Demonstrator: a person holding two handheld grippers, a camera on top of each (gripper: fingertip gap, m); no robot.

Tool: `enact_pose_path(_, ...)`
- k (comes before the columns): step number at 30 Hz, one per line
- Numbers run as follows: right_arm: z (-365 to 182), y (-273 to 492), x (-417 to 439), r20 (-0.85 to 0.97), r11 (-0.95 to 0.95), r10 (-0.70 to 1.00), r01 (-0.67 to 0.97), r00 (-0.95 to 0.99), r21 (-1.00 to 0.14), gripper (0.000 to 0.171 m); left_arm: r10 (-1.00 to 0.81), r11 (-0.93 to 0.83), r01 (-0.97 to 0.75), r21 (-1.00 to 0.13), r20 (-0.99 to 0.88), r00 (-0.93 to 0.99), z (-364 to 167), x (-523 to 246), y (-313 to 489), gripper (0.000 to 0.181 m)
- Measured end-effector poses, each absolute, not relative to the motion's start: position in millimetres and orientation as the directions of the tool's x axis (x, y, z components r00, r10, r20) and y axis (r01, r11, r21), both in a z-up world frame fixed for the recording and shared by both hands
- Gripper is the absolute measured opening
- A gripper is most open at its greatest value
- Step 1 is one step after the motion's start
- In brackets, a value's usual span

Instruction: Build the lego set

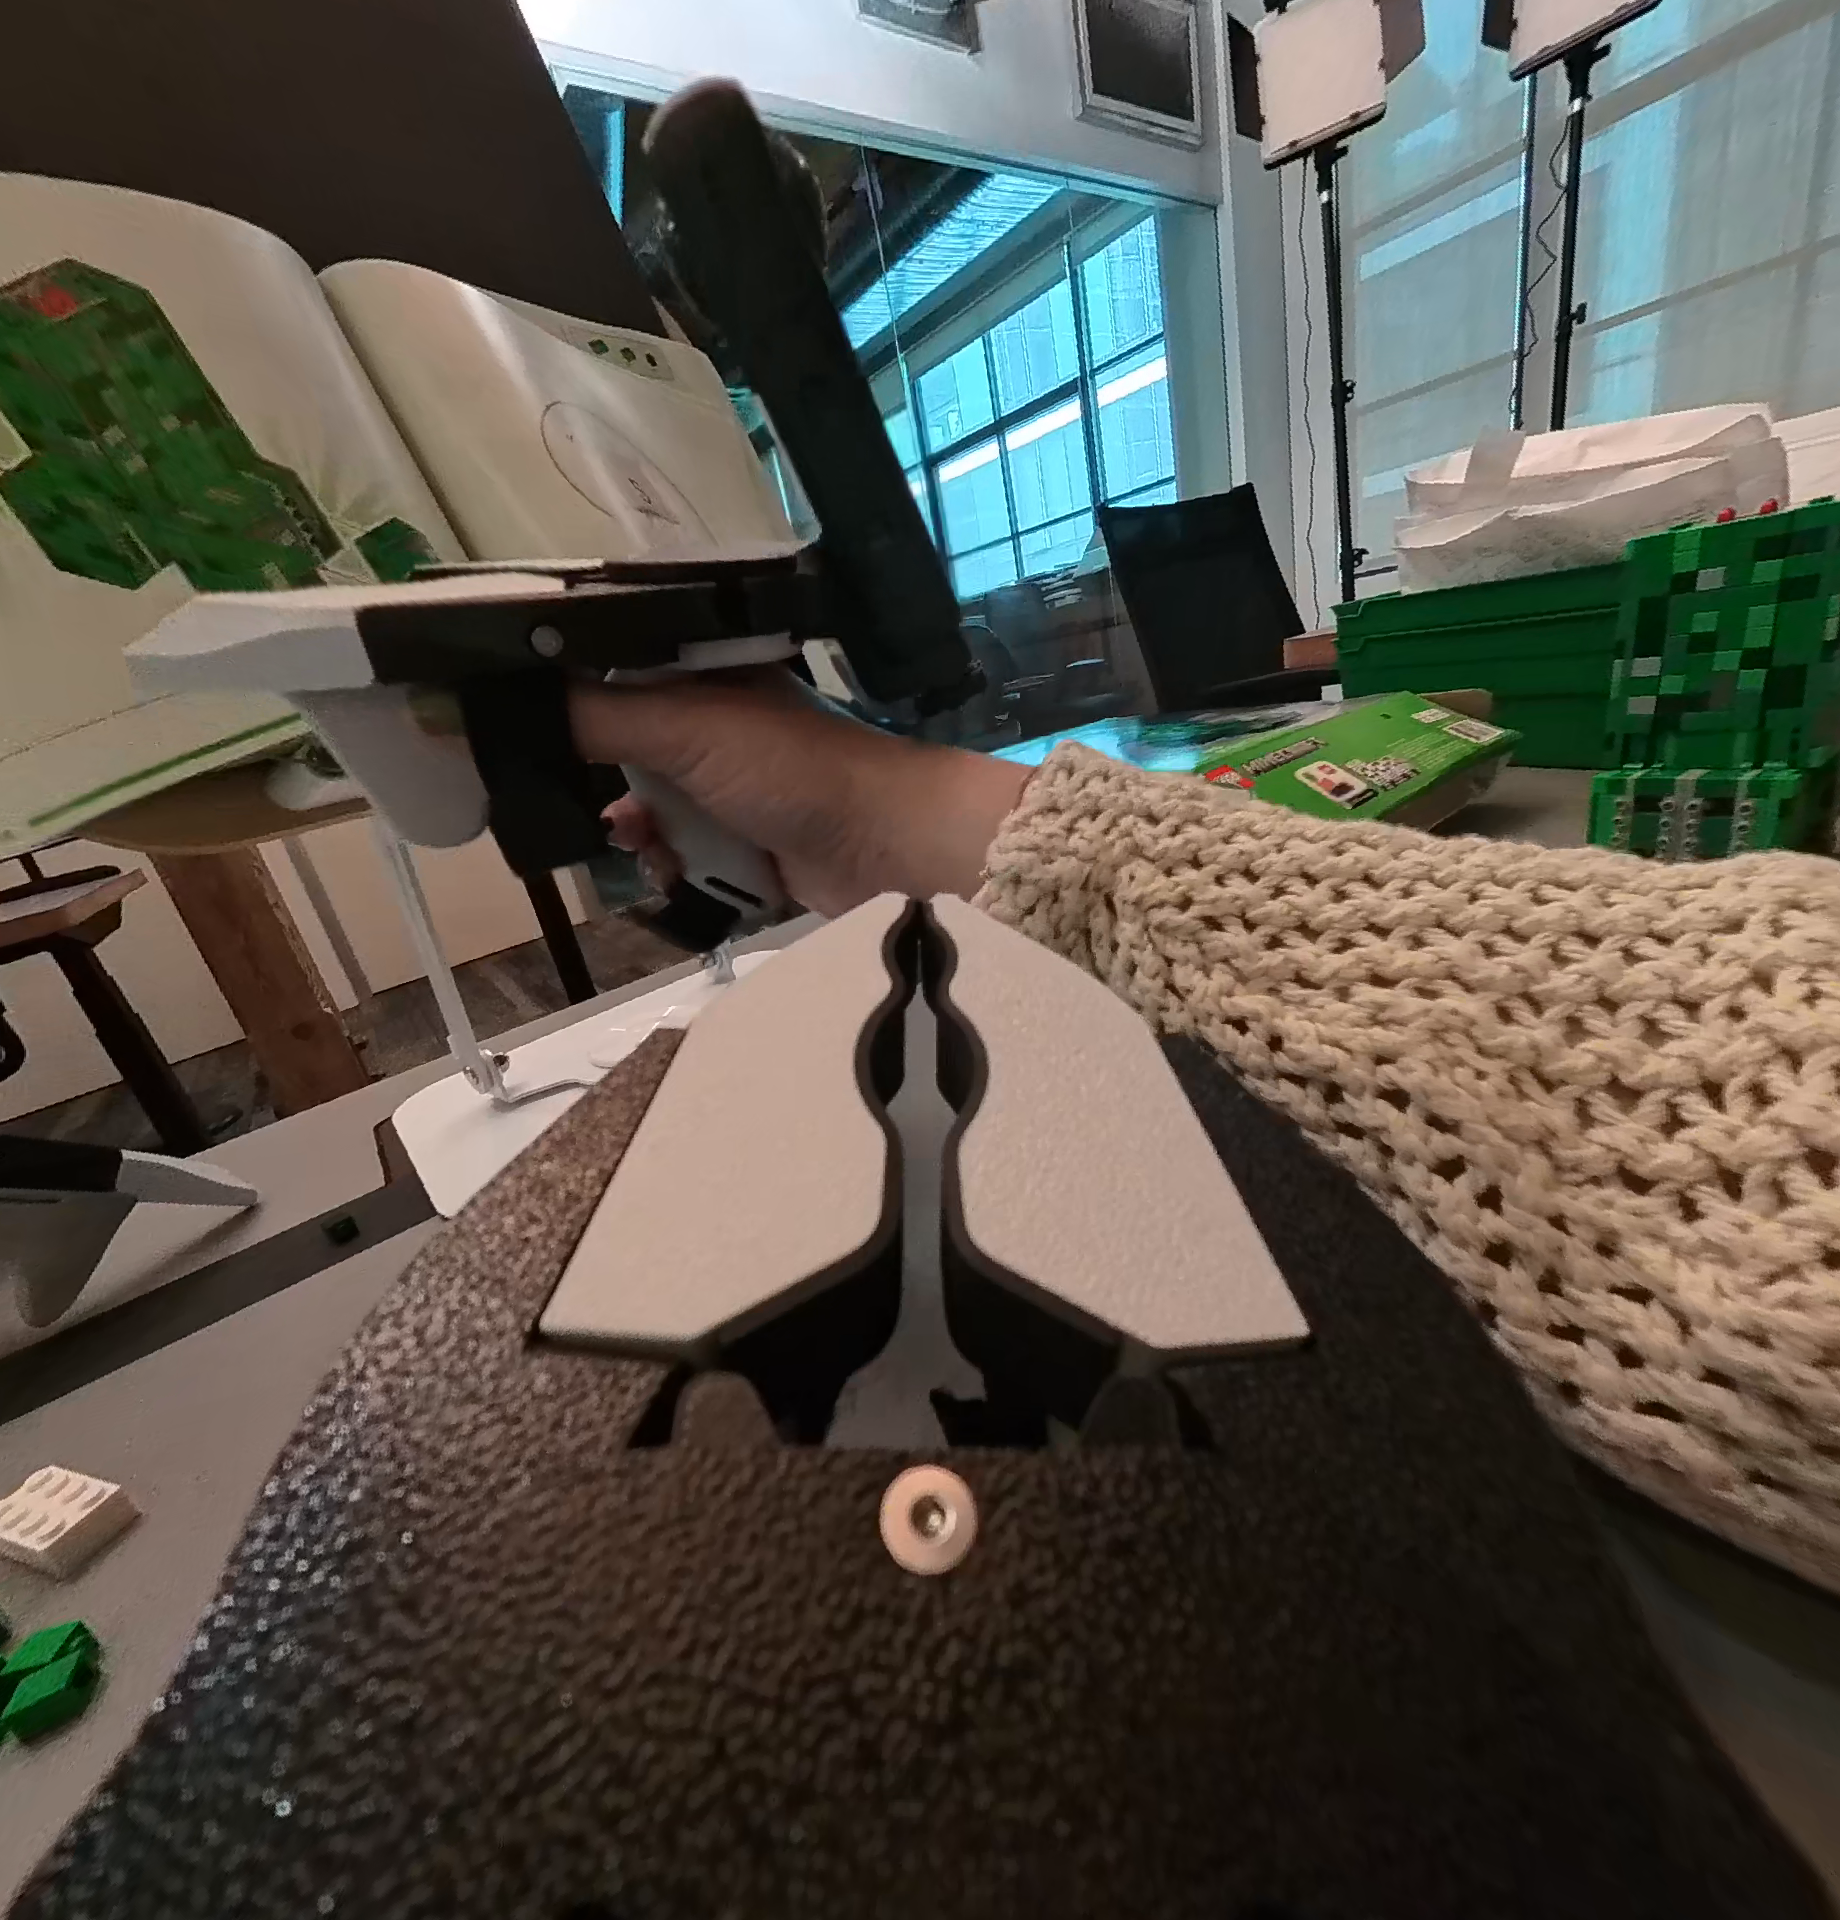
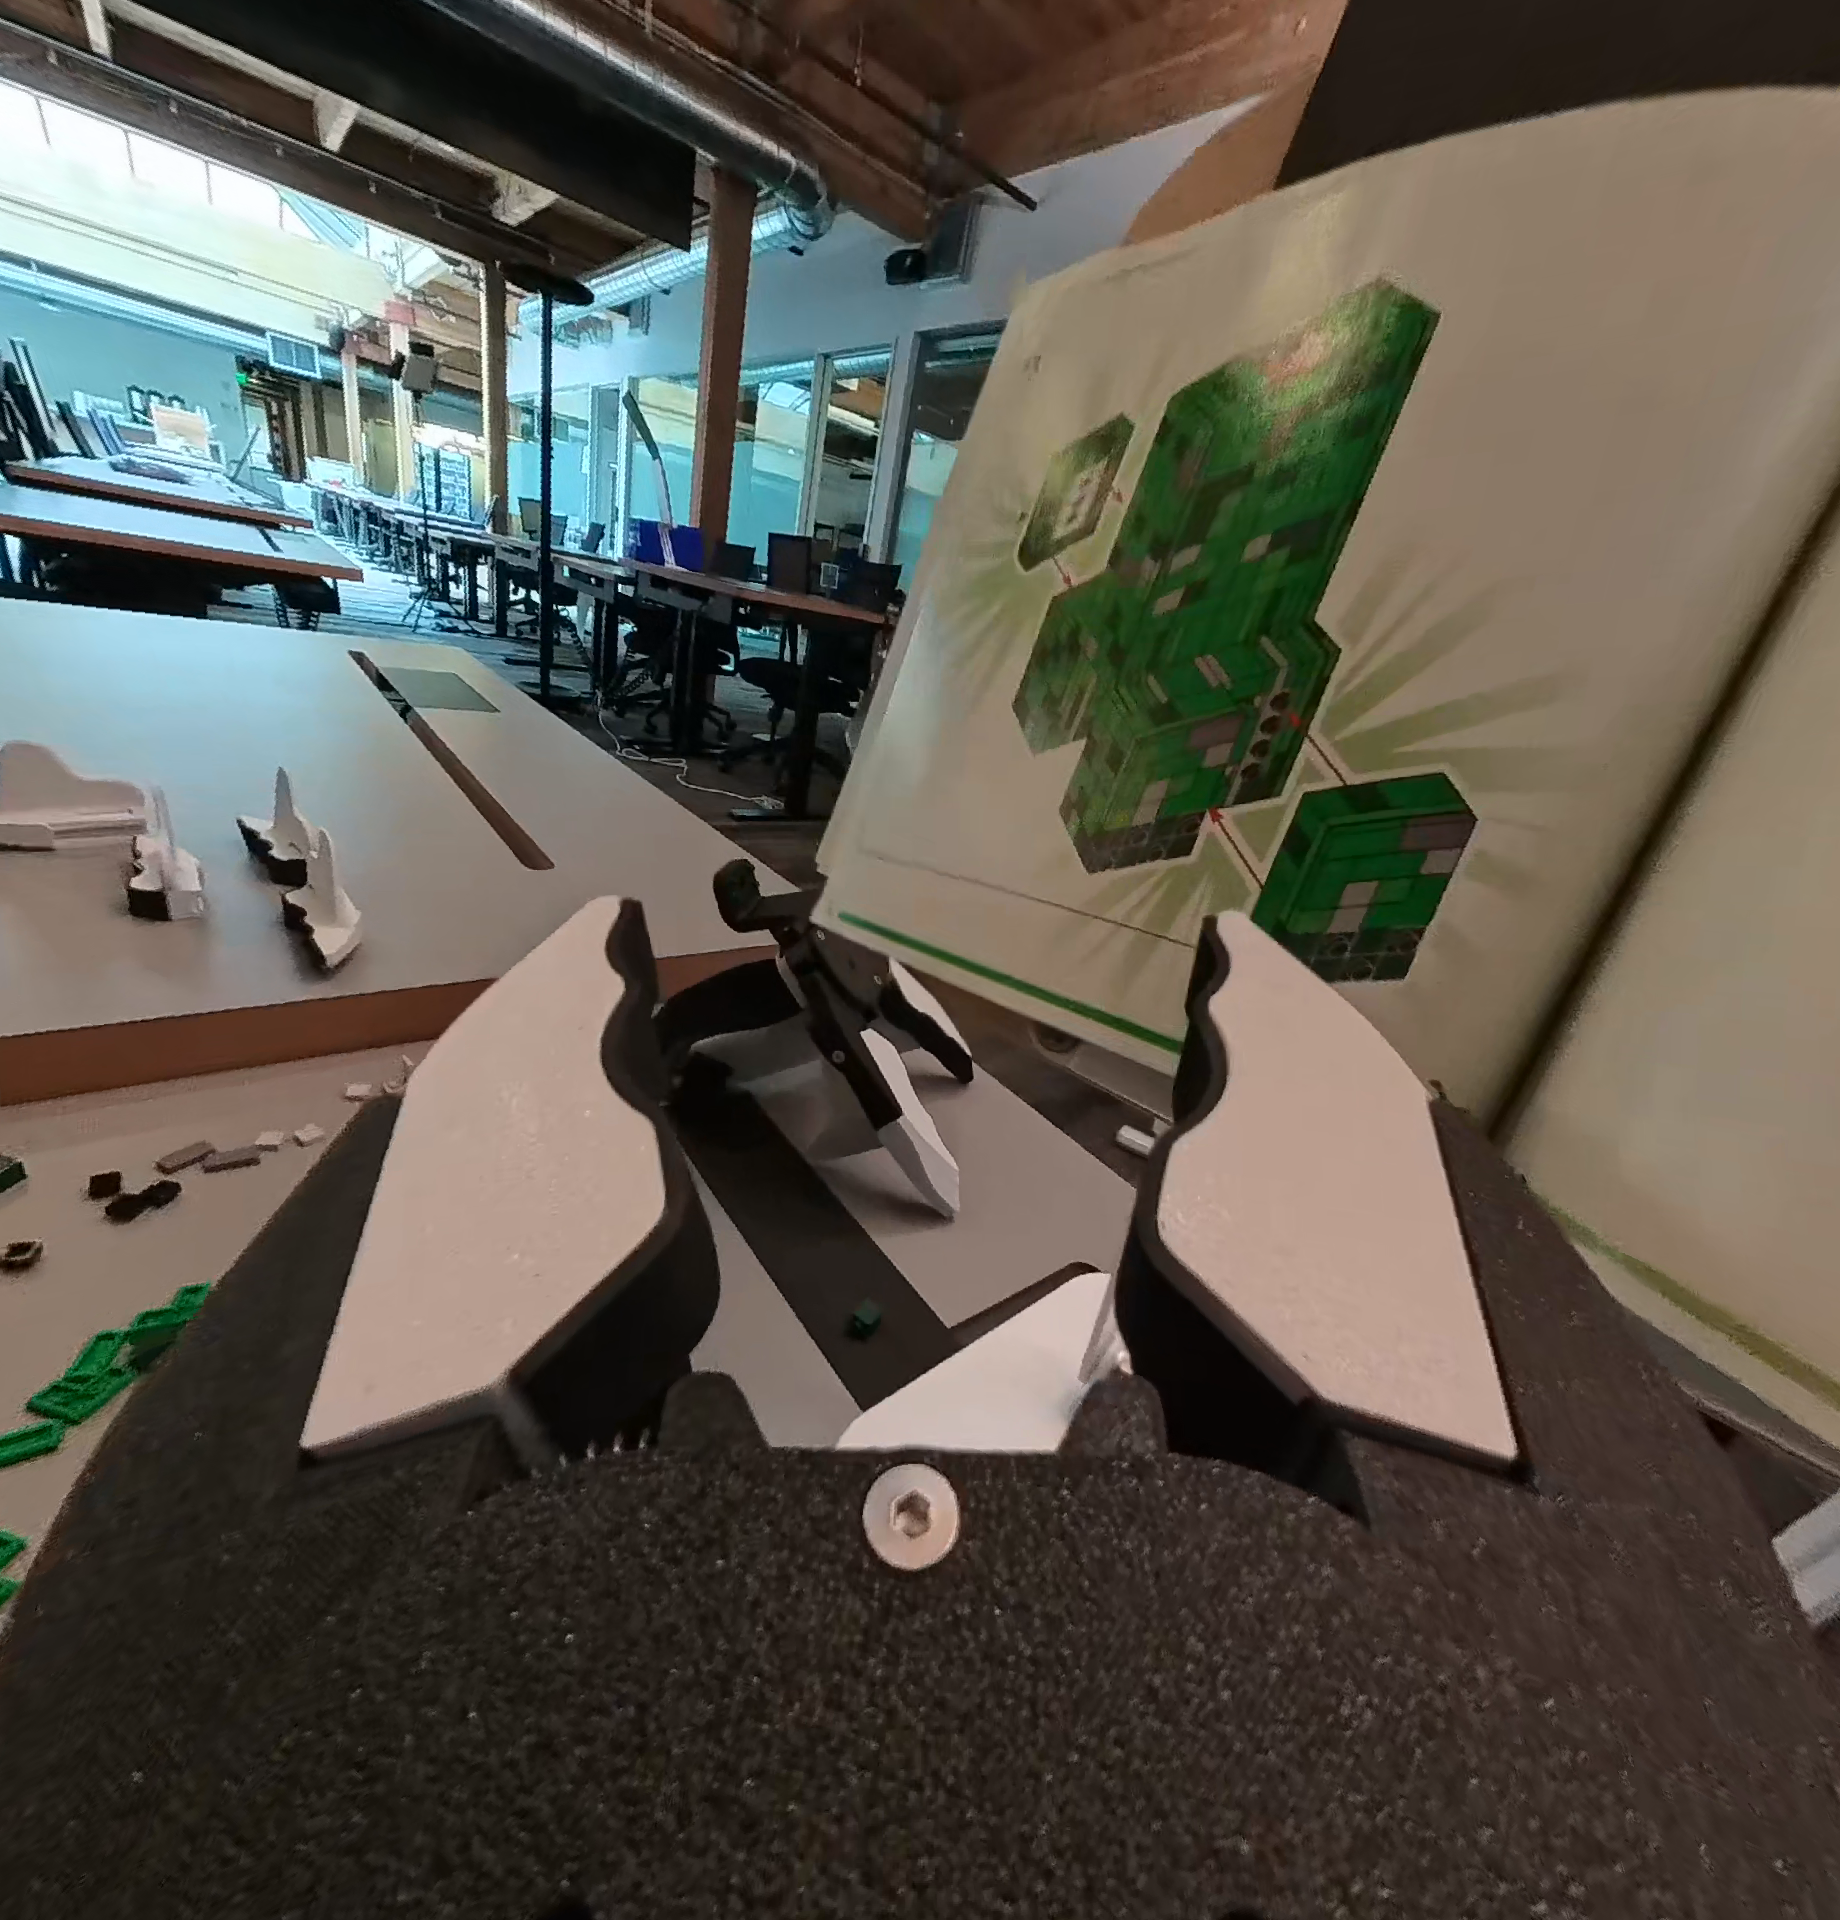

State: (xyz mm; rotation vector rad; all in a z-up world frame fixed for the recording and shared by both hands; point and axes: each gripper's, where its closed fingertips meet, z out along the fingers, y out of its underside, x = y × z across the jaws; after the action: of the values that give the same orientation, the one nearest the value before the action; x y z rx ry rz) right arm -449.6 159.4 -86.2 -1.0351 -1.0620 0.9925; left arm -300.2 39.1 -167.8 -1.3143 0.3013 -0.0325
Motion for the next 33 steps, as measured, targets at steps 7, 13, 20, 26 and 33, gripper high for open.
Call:
enact_pose_path(7,-30,146,-412,0.275,0.334,0.922,-0.197,0.274,-0.922,0.088,-0.190,0.259,-0.131,-0.957,-0.184,0.964,-168,-302,40,0.000)
enact_pose_path(13,67,114,-295,0.270,0.505,0.788,-0.331,0.552,-0.797,0.074,-0.194,0.260,-0.136,-0.956,-0.190,0.962,-168,-301,40,0.000)
enact_pose_path(20,66,59,-240,0.064,0.189,0.967,-0.522,0.248,-0.832,0.079,-0.197,0.263,-0.142,-0.954,-0.197,0.960,-168,-300,40,0.000)
enact_pose_path(26,-61,12,-209,0.307,0.349,0.932,-0.255,0.190,-0.902,0.075,-0.199,0.261,-0.153,-0.953,-0.209,0.957,-169,-298,40,0.000)
enact_pose_path(33,-171,-15,-181,0.265,0.267,0.963,-0.073,0.042,-0.961,0.055,-0.200,0.258,-0.166,-0.952,-0.221,0.955,-170,-297,40,0.000)
